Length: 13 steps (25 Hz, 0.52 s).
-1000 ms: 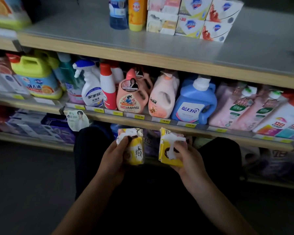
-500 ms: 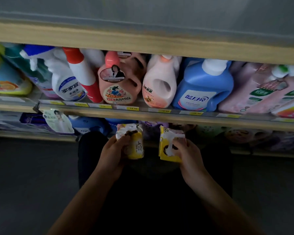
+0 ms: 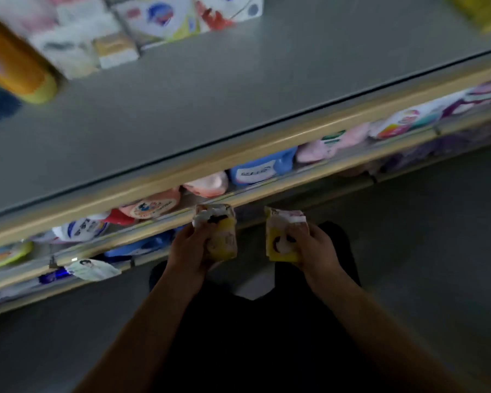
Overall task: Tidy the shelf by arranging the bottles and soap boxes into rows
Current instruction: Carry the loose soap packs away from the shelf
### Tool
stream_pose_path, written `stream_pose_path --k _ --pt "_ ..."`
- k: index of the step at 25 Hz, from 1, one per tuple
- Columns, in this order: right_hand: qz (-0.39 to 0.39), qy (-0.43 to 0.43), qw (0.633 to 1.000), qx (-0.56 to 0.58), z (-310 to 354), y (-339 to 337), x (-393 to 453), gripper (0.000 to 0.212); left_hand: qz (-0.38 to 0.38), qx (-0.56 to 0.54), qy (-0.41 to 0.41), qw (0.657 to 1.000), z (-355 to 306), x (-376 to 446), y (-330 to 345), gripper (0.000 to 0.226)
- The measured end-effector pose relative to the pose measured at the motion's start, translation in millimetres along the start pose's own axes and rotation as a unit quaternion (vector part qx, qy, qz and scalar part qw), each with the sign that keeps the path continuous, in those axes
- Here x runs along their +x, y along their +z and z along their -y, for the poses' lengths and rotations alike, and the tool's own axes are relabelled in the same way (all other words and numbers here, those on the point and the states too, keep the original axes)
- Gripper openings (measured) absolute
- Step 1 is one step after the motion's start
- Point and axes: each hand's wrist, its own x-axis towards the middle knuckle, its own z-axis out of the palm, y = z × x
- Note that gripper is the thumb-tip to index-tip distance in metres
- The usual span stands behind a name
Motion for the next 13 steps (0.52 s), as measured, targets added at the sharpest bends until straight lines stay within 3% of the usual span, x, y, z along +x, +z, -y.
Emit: stream_pose_path --k 3,6,10,13 --pt "-0.053 -0.003 0.996 0.075 24 -35 -34 0.025 0.054 0.103 -0.016 0.993 -25 -28 46 0.034" --pt "-0.126 -0.018 0.981 0.145 39 -76 -52 0.023 0.144 0.217 -0.03 0.965 -36 -42 113 0.044" --pt "-0.179 -0.025 0.958 0.225 64 -145 -63 0.023 0.16 0.293 -0.003 0.943 -31 -56 220 0.019" --pt "-0.213 -0.03 0.943 0.253 88 -215 -80 0.022 0.177 0.332 0.0 0.926 -10 -87 310 0.012"
